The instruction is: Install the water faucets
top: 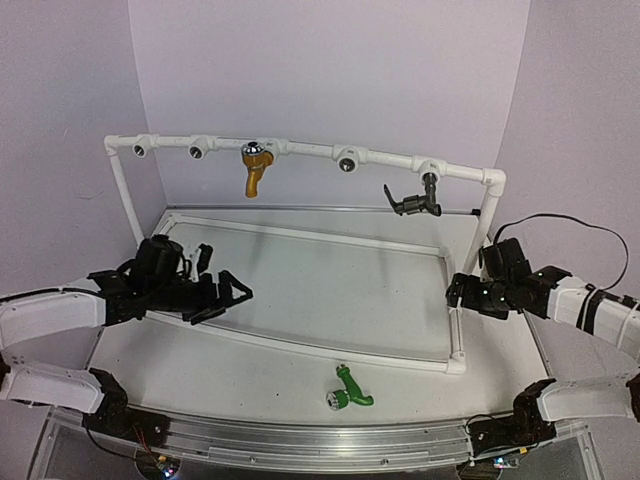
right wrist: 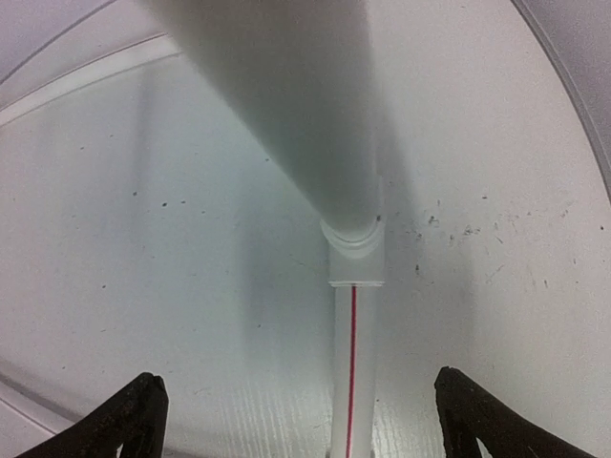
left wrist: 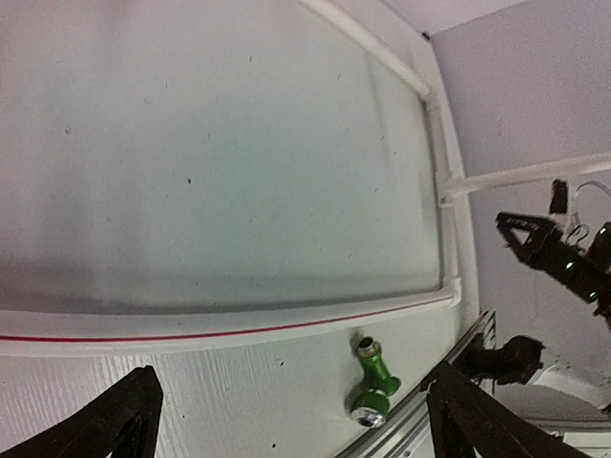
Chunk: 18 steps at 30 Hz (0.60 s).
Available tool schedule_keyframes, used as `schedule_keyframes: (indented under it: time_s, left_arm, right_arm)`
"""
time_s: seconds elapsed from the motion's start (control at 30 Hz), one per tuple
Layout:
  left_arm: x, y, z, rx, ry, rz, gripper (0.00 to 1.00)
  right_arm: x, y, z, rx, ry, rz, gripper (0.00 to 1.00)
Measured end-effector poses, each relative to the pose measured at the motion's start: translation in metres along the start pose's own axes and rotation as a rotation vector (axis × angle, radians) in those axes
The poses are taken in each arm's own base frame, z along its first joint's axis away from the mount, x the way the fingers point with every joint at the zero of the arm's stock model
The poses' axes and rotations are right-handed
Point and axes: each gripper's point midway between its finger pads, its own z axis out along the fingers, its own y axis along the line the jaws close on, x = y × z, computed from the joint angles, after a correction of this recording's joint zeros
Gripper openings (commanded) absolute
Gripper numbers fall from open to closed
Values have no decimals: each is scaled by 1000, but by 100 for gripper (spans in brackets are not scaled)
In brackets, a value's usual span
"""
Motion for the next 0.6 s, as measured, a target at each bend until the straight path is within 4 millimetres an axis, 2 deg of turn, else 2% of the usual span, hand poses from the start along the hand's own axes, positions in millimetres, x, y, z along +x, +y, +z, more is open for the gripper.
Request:
schedule_keyframes:
  time_s: [0.1, 0.23, 0.43, 0.6]
  left_arm:
    - [35, 2, 33, -76, 111, 39, 100]
    - [65, -5, 68, -146, 192, 112, 100]
    - [75, -26, 97, -170, 200, 173, 100]
    - [78, -27, 107, -194, 192, 181, 100]
  right_arm:
    - [-2, -15, 7, 86, -25, 24, 98]
    - [-4, -28, 23, 144, -47, 45, 98]
    - [-11, -30, 60, 143, -97, 73, 98]
    - [-38, -43, 84, 139, -188, 138, 98]
